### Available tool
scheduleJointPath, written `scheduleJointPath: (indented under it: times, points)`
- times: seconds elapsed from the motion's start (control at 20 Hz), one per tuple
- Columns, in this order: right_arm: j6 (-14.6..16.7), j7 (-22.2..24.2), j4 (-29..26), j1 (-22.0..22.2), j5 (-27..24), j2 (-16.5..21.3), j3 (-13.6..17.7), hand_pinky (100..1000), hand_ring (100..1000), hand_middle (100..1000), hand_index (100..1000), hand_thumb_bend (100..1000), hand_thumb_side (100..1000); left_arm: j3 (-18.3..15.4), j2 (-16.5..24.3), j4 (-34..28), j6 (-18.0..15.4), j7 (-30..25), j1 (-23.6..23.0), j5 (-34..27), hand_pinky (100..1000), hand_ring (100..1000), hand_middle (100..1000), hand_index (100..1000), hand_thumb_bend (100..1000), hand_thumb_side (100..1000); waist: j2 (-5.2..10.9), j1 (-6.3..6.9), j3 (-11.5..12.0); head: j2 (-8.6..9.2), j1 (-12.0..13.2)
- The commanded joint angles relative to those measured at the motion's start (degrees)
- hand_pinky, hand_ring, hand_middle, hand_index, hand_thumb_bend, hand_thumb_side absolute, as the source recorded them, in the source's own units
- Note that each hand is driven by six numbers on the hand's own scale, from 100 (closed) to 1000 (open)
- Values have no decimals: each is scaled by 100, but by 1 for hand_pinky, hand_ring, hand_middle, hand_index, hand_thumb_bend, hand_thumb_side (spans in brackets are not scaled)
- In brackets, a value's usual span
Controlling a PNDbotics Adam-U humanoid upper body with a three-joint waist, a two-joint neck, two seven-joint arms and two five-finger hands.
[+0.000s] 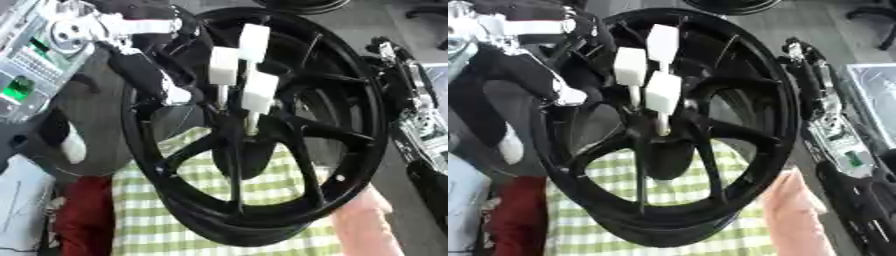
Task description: Pull the pin out of the wheel hub.
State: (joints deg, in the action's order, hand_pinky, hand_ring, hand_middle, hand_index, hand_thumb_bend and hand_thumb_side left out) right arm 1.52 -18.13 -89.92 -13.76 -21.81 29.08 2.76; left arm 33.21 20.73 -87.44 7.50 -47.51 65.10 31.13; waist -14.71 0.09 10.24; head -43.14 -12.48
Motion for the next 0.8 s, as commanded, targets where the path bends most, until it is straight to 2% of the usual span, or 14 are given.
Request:
scheduleJointPath:
  times: [0.05, 0.2, 0.25, 0.55, 0.8]
  points:
    - [1, 1, -33, -26, 42, 91, 33, 933, 796, 762, 795, 100, 670, -168, -59, 19, -61, 146, 130, 198, 835, 871, 884, 893, 255, 360, 76, -14, -15, 98, -3]
    - [2, 5, -26, -22, 42, 82, 26, 933, 796, 762, 795, 100, 674, -225, -165, 51, -103, 283, 118, 417, 834, 866, 878, 886, 111, 334, 68, -22, -22, 114, -4]
    - [1, 9, -24, -22, 43, 79, 23, 933, 796, 762, 795, 100, 674, -236, -199, 65, -118, 341, 119, 514, 835, 865, 877, 883, 100, 323, 66, -24, -27, 117, 1]
    - [-2, 20, -14, -13, 50, 62, 19, 934, 796, 762, 795, 100, 680, -337, -349, 235, -190, 664, 83, 887, 828, 861, 874, 878, 100, 311, 47, -36, -44, 112, -3]
    - [-4, 22, -8, -19, 53, 51, 16, 934, 796, 762, 795, 100, 682, -387, -451, 421, -134, 659, 45, 685, 817, 864, 879, 888, 100, 348, 30, -50, -57, 90, 1]
